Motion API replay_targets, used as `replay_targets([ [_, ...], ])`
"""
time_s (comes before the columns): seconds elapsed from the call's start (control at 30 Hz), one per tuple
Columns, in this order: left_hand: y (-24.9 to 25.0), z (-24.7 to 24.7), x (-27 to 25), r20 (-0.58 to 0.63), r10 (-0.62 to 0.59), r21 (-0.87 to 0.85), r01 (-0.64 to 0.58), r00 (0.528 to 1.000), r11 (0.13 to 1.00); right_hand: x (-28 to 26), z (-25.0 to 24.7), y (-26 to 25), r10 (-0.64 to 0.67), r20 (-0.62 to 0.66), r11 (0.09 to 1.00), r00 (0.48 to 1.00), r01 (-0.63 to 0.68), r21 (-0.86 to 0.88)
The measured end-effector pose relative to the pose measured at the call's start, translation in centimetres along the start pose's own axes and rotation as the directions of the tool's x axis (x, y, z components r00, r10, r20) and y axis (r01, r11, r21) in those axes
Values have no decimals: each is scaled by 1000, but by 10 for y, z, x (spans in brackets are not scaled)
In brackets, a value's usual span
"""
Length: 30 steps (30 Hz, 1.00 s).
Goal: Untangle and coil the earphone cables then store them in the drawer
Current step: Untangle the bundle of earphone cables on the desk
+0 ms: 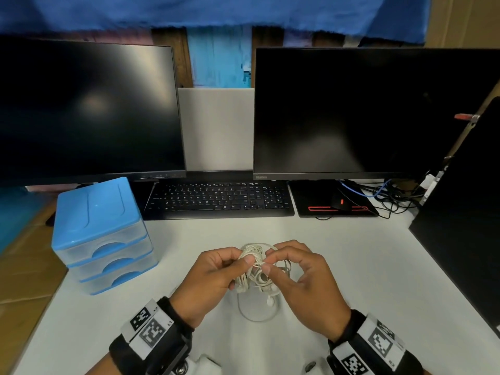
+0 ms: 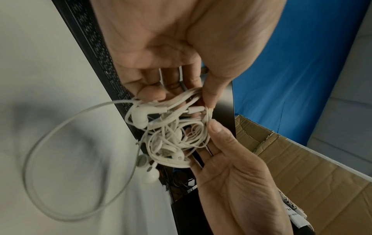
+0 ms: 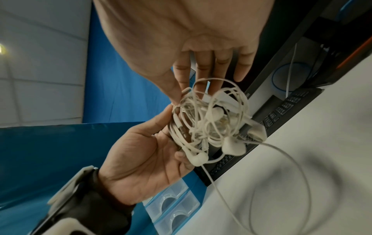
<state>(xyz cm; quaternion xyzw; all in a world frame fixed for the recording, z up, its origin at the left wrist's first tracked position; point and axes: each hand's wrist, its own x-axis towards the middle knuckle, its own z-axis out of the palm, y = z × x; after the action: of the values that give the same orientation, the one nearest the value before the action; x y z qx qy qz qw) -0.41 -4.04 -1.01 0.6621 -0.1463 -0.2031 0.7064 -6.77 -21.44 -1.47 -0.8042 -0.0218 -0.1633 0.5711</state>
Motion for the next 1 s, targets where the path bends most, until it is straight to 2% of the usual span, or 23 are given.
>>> replay_targets([
  [0.37,0,3,-2,52,-19,12,19,998,1000,2,-3,-2,167,142,964,976,-192,186],
  [0.5,-1,0,-1,75,-40,17,39,996,999,3,-3,-1,151,99,960,983,-170,222],
  [0.63,-2,0,0,56,-84,-7,85,995,996,3,-7,1,46,114,979,992,-68,194],
  [0.73,-2,-1,0,45,-96,-10,97,994,995,2,-8,-1,4,148,994,989,-21,109],
  [0.83,-2,-1,0,54,-87,-15,88,995,996,3,-9,2,10,100,995,995,1,-104],
  [0.93,-1,2,-2,59,-85,0,85,995,996,1,-12,3,-24,141,925,990,76,-371],
  [1.0,-2,4,-2,36,-73,30,72,997,997,1,-13,1,-62,163,899,985,126,-420],
])
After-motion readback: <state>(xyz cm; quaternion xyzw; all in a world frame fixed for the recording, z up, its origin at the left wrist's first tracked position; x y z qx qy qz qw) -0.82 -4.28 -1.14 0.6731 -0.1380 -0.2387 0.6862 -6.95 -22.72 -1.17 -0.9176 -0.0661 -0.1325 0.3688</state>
